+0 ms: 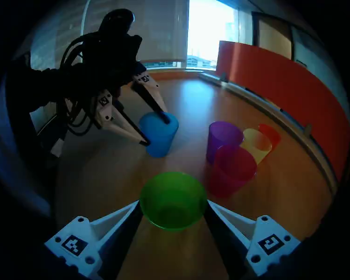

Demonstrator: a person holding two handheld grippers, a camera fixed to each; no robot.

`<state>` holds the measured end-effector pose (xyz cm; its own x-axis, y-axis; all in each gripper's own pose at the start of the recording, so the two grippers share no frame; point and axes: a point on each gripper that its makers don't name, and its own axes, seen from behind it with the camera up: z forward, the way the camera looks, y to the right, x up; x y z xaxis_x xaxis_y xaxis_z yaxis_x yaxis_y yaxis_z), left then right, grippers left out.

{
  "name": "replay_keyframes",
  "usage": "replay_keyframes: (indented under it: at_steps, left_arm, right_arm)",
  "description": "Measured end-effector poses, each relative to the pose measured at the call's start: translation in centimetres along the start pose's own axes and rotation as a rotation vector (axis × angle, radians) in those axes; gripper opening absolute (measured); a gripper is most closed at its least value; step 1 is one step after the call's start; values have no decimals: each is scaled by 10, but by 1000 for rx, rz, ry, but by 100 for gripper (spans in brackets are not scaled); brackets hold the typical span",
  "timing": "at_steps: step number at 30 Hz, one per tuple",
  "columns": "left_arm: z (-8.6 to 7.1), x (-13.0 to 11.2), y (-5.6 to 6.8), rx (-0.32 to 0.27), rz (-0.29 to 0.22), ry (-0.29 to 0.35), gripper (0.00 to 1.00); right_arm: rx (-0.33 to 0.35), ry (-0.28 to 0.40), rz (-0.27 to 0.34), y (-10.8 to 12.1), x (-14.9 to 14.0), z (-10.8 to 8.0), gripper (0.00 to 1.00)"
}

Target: Pour water

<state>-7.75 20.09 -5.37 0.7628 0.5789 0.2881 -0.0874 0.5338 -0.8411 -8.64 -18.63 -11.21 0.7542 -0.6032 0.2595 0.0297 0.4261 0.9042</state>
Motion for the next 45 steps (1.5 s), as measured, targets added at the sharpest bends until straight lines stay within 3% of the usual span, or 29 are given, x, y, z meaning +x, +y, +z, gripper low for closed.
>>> replay_keyframes:
  at_steps: [12, 27, 39, 45]
  left_arm:
    - [3, -24, -2, 14, 14, -50, 86]
    - [4, -34, -2, 18, 47, -79, 86]
    - [-8, -46, -5, 27, 25, -93, 86]
    - [-18, -57, -5, 51, 21, -103, 86]
  right_arm:
    - [-10, -1, 9, -1, -2, -2, 92]
    - [-26, -34, -2, 1, -14, -3, 94]
    - [-69, -53, 22, 5, -35, -10, 95]
    - [-101, -57, 32, 6, -45, -22, 95]
